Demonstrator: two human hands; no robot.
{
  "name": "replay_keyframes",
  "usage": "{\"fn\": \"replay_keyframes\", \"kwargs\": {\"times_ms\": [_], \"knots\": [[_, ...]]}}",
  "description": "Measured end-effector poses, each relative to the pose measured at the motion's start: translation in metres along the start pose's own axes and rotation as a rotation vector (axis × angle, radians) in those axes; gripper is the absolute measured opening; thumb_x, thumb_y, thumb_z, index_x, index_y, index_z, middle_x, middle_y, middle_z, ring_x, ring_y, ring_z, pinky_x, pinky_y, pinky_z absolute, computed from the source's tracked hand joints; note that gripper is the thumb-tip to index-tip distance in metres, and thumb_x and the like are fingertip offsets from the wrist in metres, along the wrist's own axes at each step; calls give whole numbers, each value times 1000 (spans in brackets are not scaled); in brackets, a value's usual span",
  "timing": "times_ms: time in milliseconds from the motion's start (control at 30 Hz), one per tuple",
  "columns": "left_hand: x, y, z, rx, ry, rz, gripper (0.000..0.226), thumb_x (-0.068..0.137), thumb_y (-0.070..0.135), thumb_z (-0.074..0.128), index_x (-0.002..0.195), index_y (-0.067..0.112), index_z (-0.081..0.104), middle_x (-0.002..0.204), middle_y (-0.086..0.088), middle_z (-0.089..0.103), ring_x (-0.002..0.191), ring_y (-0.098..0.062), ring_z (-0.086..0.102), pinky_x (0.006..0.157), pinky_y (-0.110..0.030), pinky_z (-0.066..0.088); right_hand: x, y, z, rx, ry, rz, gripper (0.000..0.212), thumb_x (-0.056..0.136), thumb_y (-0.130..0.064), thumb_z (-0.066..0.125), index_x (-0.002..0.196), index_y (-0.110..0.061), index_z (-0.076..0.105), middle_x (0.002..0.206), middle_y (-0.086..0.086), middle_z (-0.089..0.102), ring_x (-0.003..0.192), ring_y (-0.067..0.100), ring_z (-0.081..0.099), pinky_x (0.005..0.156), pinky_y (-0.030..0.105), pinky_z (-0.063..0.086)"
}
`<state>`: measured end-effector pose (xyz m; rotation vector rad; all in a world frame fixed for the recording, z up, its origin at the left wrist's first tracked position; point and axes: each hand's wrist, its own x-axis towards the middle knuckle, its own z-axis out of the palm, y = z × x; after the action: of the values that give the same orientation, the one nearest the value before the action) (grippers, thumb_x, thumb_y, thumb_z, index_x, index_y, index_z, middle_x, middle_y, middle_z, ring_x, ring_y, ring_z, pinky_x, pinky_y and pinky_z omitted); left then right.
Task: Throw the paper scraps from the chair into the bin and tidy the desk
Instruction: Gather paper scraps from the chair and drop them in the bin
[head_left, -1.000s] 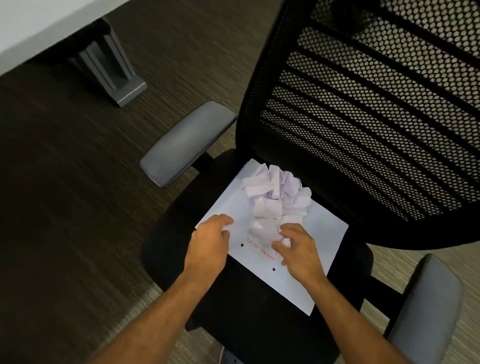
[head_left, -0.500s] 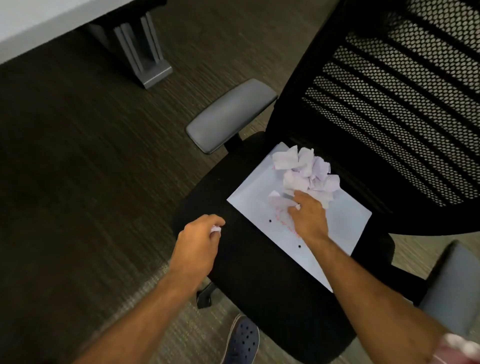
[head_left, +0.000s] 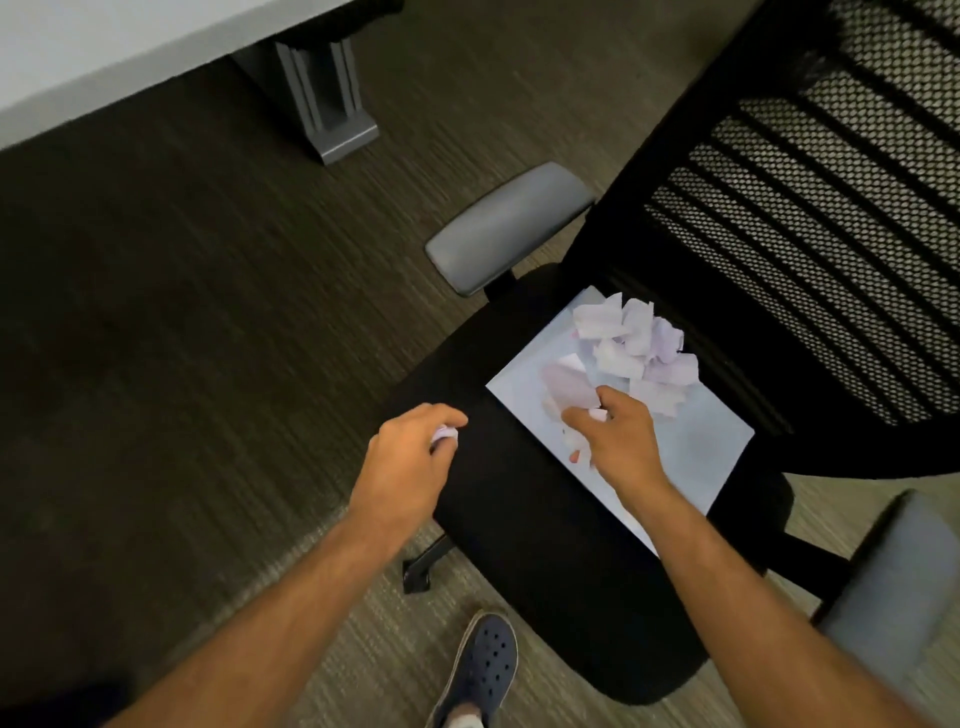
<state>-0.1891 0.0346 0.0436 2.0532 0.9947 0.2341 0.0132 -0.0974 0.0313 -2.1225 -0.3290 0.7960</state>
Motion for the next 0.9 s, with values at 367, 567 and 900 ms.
{"fn": "replay_keyframes", "kwargs": {"times_ms": [367, 567, 900], "knots": [[-83, -112, -113, -36, 157, -113, 23, 92, 9, 67, 110, 22, 74, 107, 10, 71, 96, 0, 61, 82, -7, 43, -101, -70, 189, -56, -343, -92, 10, 84, -11, 72, 86, -3, 67, 80, 11, 67, 66, 25, 69, 51, 40, 61], [-157, -196, -174, -69, 288, -242, 20, 94, 12, 67, 109, 23, 74, 104, 11, 71, 89, 3, 61, 79, -9, 46, -176, -91, 309, -161, -499, -181, 13, 84, -13, 73, 90, -3, 67, 84, 9, 70, 72, 27, 70, 56, 44, 60], [-301, -341, -240, -120, 497, -528, 20, 93, 12, 64, 103, 26, 74, 99, 16, 67, 87, 1, 62, 73, -13, 45, -302, -65, 481, -290, -732, -266, 5, 84, -10, 69, 88, -12, 67, 77, -7, 70, 69, 11, 68, 55, 34, 54]]}}
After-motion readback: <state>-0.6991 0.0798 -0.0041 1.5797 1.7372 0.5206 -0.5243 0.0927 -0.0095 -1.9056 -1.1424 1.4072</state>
